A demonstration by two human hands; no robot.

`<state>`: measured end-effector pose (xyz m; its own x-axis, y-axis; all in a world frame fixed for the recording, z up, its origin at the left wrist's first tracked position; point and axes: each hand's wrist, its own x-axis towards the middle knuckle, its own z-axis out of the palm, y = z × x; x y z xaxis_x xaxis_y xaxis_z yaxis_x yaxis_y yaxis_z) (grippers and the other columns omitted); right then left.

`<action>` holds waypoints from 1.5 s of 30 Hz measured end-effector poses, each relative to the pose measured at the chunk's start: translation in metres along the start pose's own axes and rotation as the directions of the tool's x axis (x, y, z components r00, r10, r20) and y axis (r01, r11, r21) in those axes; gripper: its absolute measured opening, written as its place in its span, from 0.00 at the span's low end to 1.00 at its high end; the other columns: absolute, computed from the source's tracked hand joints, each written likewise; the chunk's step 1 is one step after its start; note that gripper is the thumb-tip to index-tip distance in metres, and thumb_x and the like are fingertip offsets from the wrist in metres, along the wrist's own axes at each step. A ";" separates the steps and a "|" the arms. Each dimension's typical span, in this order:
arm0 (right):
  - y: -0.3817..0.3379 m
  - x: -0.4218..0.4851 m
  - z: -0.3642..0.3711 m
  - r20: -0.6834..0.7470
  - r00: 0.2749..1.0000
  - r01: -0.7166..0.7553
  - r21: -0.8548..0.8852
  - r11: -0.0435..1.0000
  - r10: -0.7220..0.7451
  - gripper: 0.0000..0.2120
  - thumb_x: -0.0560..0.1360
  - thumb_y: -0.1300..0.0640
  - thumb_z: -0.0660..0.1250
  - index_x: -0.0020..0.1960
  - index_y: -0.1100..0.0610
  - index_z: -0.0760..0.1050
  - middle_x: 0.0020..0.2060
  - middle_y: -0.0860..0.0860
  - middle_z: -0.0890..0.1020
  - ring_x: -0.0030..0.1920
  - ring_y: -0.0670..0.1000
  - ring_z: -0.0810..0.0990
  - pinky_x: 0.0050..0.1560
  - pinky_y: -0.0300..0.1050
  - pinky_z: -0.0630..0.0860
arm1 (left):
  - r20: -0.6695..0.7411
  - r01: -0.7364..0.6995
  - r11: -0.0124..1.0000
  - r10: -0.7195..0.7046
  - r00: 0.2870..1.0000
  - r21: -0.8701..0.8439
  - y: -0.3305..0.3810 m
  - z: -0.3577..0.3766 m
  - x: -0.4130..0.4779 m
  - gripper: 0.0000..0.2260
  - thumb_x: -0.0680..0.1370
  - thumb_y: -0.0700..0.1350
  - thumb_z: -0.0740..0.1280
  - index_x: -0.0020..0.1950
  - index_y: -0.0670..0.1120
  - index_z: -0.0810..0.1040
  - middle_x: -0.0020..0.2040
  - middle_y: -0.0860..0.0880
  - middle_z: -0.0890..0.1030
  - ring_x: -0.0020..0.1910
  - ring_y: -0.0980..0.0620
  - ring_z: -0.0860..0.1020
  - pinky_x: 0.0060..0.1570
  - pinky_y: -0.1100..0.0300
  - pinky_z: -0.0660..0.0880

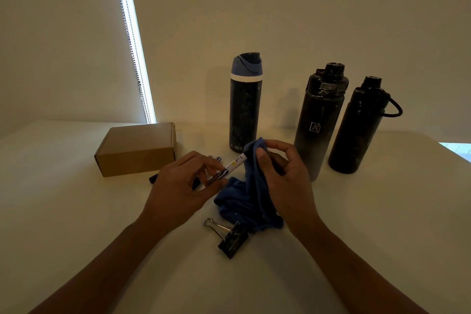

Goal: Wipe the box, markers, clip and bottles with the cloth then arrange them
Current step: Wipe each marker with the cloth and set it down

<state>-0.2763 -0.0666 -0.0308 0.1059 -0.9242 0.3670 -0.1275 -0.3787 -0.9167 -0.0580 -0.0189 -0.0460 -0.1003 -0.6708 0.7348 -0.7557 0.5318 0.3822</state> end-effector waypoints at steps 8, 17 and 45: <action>-0.003 -0.002 -0.001 0.007 0.998 -0.055 0.067 0.996 0.055 0.10 0.81 0.45 0.61 0.61 0.44 0.73 0.45 0.42 0.86 0.47 0.42 0.85 0.44 0.41 0.82 | 0.062 0.165 0.967 -0.156 0.986 -0.196 0.016 0.005 -0.003 0.12 0.74 0.52 0.78 0.55 0.51 0.85 0.43 0.59 0.85 0.39 0.55 0.84 0.36 0.66 0.79; -0.003 -0.003 0.004 0.081 0.993 -0.089 0.091 0.992 0.081 0.11 0.79 0.47 0.65 0.62 0.44 0.75 0.52 0.37 0.83 0.52 0.37 0.82 0.49 0.36 0.80 | 0.108 0.208 0.959 -0.190 0.976 -0.193 0.018 0.000 0.000 0.13 0.75 0.58 0.74 0.56 0.55 0.85 0.43 0.61 0.85 0.42 0.59 0.85 0.41 0.68 0.80; -0.023 -0.016 0.021 0.504 0.858 0.278 -0.625 0.730 0.105 0.22 0.85 0.47 0.52 0.76 0.52 0.62 0.64 0.49 0.73 0.51 0.41 0.70 0.46 0.26 0.66 | 0.039 0.444 0.831 -0.458 0.888 -0.335 0.005 -0.015 0.007 0.09 0.81 0.51 0.69 0.55 0.48 0.85 0.36 0.56 0.84 0.29 0.57 0.78 0.32 0.68 0.74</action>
<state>-0.2548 -0.0421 -0.0187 0.5741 -0.8068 0.1394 -0.6799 -0.5646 -0.4680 -0.0531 -0.0133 -0.0303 0.2322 -0.8594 0.4555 -0.4554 0.3177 0.8316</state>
